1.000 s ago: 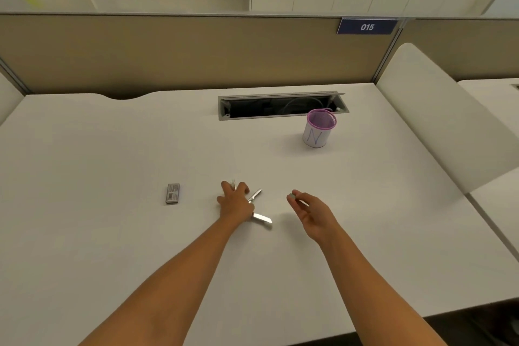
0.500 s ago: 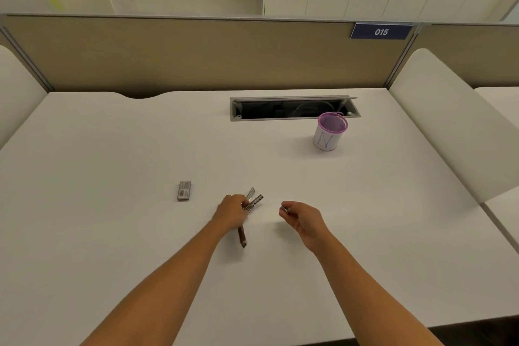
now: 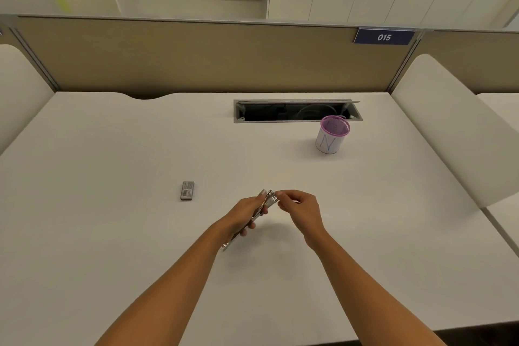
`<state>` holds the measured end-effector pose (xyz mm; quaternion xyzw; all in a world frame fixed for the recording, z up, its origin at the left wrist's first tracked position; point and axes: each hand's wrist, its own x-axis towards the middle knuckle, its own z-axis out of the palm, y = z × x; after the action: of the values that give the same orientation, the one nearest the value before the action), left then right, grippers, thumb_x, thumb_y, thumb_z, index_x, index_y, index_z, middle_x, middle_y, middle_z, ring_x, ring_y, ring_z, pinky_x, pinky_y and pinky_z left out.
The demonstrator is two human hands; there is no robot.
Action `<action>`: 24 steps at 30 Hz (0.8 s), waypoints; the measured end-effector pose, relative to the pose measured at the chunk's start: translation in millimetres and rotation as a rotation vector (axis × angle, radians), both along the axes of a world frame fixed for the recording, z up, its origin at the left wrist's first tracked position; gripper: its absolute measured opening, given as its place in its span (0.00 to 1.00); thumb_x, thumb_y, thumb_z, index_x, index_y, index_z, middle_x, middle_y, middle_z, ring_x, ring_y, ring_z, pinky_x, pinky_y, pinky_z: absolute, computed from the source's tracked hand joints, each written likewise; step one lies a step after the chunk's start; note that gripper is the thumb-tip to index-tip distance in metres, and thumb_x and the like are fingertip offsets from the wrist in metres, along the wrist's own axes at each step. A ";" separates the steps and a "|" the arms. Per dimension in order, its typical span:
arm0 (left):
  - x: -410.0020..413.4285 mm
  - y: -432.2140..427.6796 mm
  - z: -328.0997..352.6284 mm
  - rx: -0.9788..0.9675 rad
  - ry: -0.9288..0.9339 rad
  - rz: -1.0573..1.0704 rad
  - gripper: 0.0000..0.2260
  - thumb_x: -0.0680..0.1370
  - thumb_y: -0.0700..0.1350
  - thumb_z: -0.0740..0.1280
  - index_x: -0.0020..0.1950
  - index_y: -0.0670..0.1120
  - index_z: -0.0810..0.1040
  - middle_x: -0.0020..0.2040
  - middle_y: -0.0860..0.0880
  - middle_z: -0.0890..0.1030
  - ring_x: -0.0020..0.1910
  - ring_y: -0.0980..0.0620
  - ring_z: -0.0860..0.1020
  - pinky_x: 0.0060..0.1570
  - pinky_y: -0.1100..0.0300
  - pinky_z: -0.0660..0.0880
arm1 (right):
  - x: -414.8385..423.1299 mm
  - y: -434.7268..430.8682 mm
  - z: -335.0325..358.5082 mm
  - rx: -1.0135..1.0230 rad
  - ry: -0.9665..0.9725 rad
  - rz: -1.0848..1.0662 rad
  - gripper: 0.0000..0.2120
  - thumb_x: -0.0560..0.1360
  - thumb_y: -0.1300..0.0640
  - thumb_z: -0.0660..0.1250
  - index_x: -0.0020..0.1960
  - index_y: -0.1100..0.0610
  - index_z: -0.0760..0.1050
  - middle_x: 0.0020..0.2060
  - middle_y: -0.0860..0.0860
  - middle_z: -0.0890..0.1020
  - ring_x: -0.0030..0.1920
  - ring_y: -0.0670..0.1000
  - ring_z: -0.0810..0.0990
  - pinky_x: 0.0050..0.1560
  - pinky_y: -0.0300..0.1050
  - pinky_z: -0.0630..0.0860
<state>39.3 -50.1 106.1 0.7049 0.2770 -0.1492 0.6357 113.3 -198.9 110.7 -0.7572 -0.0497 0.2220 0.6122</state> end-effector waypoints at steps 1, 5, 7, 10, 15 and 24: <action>1.0 -2.9 1.5 0.015 0.011 0.023 0.26 0.73 0.71 0.55 0.38 0.51 0.76 0.41 0.51 0.73 0.31 0.53 0.68 0.27 0.63 0.62 | -0.9 0.8 3.0 -0.014 -0.047 0.014 0.06 0.74 0.52 0.70 0.47 0.52 0.85 0.41 0.46 0.87 0.44 0.47 0.85 0.48 0.41 0.79; 2.2 -9.9 6.0 0.055 -0.017 0.111 0.28 0.71 0.73 0.56 0.33 0.48 0.70 0.34 0.51 0.67 0.28 0.53 0.62 0.28 0.62 0.57 | -5.1 3.6 13.7 -0.042 -0.150 0.084 0.08 0.76 0.50 0.69 0.48 0.51 0.85 0.40 0.45 0.87 0.43 0.45 0.85 0.46 0.41 0.79; 3.0 -10.7 6.9 0.065 -0.042 0.144 0.27 0.72 0.71 0.57 0.31 0.47 0.67 0.31 0.52 0.65 0.28 0.53 0.60 0.27 0.63 0.56 | -6.4 4.6 15.5 -0.040 -0.163 0.115 0.08 0.76 0.50 0.68 0.48 0.50 0.85 0.40 0.44 0.87 0.43 0.45 0.85 0.47 0.41 0.79; 1.8 -11.7 7.3 0.094 -0.062 0.162 0.26 0.73 0.68 0.58 0.28 0.48 0.66 0.29 0.53 0.65 0.28 0.53 0.61 0.27 0.64 0.58 | -8.1 5.1 15.7 -0.041 -0.175 0.126 0.08 0.77 0.51 0.68 0.49 0.51 0.85 0.40 0.44 0.87 0.41 0.46 0.85 0.47 0.41 0.81; 3.6 -16.0 8.5 0.129 -0.076 0.174 0.31 0.67 0.74 0.53 0.37 0.46 0.74 0.34 0.49 0.70 0.33 0.51 0.65 0.36 0.57 0.63 | -9.7 6.2 19.2 -0.004 -0.189 0.139 0.10 0.77 0.50 0.68 0.50 0.54 0.85 0.42 0.47 0.86 0.43 0.48 0.84 0.43 0.39 0.82; 2.5 -20.6 10.9 0.299 -0.131 0.121 0.35 0.66 0.77 0.48 0.37 0.46 0.74 0.34 0.51 0.75 0.34 0.51 0.71 0.41 0.54 0.69 | -10.2 4.9 26.0 -0.015 -0.177 0.110 0.13 0.78 0.45 0.64 0.40 0.48 0.84 0.37 0.47 0.86 0.37 0.41 0.80 0.39 0.39 0.78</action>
<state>41.7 -70.7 117.0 0.7818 0.2959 -0.0212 0.5484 103.1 -193.9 136.7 -0.7747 -0.1433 0.1880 0.5865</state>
